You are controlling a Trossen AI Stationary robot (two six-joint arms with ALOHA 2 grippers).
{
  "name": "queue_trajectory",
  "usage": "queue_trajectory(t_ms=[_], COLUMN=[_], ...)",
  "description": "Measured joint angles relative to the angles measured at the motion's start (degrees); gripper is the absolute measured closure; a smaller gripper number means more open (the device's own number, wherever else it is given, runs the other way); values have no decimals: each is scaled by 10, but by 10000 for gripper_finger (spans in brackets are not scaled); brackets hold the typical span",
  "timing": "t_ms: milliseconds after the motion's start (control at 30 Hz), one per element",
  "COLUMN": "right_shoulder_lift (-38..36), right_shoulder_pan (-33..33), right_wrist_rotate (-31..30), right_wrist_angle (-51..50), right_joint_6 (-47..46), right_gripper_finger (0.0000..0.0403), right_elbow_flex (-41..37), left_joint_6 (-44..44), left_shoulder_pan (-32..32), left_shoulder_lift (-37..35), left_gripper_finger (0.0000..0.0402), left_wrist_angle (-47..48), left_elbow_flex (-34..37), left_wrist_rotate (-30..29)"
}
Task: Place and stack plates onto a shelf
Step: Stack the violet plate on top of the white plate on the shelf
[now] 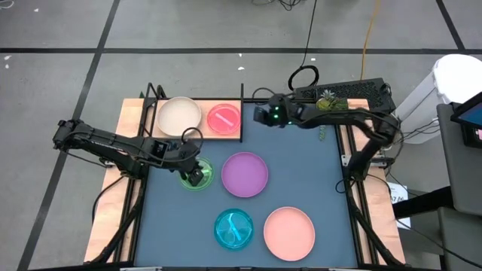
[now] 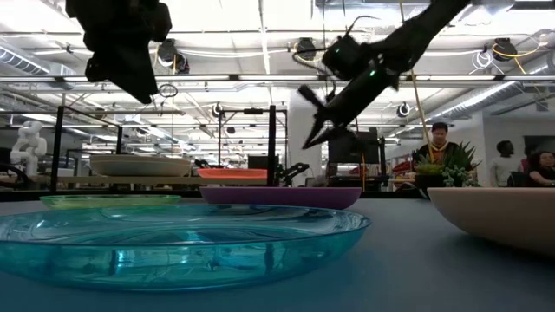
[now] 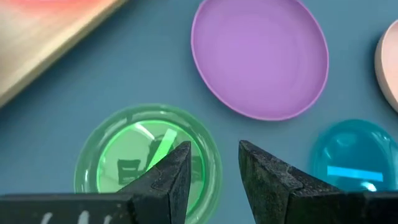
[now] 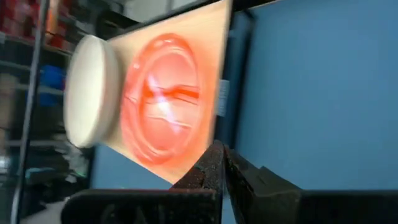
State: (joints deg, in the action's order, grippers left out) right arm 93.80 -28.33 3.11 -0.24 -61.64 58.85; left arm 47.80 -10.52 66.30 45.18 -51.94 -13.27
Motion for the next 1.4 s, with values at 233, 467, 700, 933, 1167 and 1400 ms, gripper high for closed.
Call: queue_trajectory(t_ms=[233, 467, 700, 933, 1167, 1400], right_shoulder_lift=[-141, -253, -314, -343, -348, -348], right_shoulder_pan=[5, 69, 167, 263, 331, 371], right_wrist_rotate=[2, 2, 1, -23, -33, -33], right_wrist_angle=[-211, -321, -384, -393, -398, -420], right_joint_6=[91, 114, 81, 48, 41, 60], right_gripper_finger=[403, 403, 403, 403, 403, 403], right_elbow_flex=[0, 0, 0, 0, 0, 0], left_joint_6=[36, 91, 270, 349, 508, 625], left_shoulder_pan=[0, -3, -13, -20, -47, -57], left_shoulder_lift=[0, 0, 5, 50, 113, 157], left_gripper_finger=[264, 264, 263, 263, 263, 255], left_wrist_angle=[6, -36, -93, -186, -202, -226], left_elbow_flex=[0, 24, 30, 30, 30, 30], left_wrist_rotate=[22, 95, 67, 66, 46, 7])
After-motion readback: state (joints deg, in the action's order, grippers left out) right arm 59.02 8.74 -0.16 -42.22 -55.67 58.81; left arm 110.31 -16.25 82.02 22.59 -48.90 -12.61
